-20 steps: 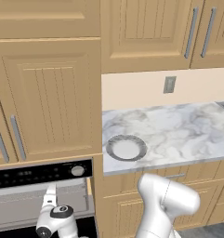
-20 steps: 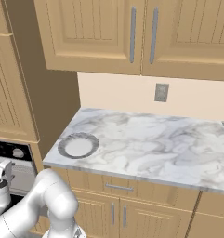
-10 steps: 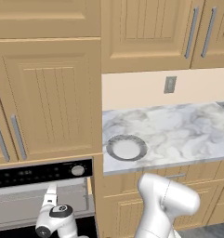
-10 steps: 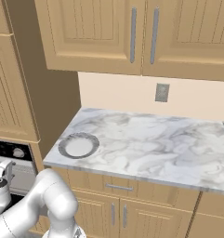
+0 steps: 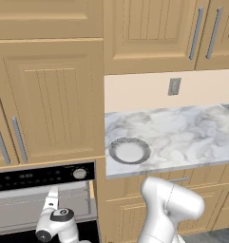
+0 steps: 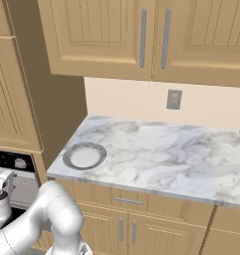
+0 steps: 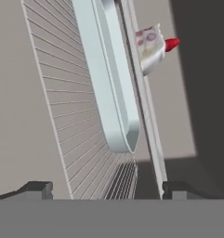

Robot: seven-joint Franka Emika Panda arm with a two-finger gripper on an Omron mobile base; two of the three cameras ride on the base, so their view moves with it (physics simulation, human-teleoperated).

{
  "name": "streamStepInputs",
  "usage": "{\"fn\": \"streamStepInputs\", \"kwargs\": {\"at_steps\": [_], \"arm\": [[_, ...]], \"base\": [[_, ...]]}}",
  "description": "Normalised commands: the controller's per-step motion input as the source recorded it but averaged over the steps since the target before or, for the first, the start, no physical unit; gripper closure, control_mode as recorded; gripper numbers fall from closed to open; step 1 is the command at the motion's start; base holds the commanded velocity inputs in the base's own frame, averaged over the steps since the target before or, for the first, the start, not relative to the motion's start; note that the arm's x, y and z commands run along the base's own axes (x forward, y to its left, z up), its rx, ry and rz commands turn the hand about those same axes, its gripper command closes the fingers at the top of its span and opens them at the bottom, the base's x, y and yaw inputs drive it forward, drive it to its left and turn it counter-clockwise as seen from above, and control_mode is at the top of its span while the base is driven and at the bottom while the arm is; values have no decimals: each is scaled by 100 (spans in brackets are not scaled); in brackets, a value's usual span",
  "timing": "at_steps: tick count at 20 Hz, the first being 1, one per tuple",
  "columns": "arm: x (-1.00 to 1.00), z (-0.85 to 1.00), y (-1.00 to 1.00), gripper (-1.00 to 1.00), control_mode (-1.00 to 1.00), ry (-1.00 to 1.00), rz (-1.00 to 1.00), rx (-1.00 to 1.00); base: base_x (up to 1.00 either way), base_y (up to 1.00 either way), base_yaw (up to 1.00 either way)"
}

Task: Take the baked cake out of the oven and place it on the plate for cooling. Then close the oven door.

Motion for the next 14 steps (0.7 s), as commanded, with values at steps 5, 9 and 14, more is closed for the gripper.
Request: {"fn": "streamStepInputs", "kwargs": {"at_steps": [5, 9, 14], "arm": [[29, 29, -6, -100, -100, -1, 0, 0], [34, 15, 0, -100, -100, 0, 0, 0], [35, 5, -7, -100, -100, 0, 3, 0]], "base": [[0, 0, 0], [0, 0, 0], [0, 0, 0]]}}
